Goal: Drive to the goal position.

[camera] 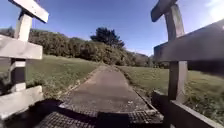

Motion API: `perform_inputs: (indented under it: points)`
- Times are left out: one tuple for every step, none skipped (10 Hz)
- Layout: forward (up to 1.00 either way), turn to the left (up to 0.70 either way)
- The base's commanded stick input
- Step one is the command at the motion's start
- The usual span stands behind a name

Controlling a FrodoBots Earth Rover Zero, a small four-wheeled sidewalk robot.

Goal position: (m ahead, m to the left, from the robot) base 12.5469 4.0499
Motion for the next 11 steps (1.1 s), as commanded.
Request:
perform_inputs:
  points:
    - [0.5,0.0]
    - [0.5,0.0]
    - [0.5,0.0]
    - [0.5,0.0]
    - [0.5,0.0]
    - [0.5,0.0]
    - [0.5,0.0]
    - [0.5,0.0]
    - [0.5,0.0]
    - [0.5,0.0]
    - [0.5,0.0]
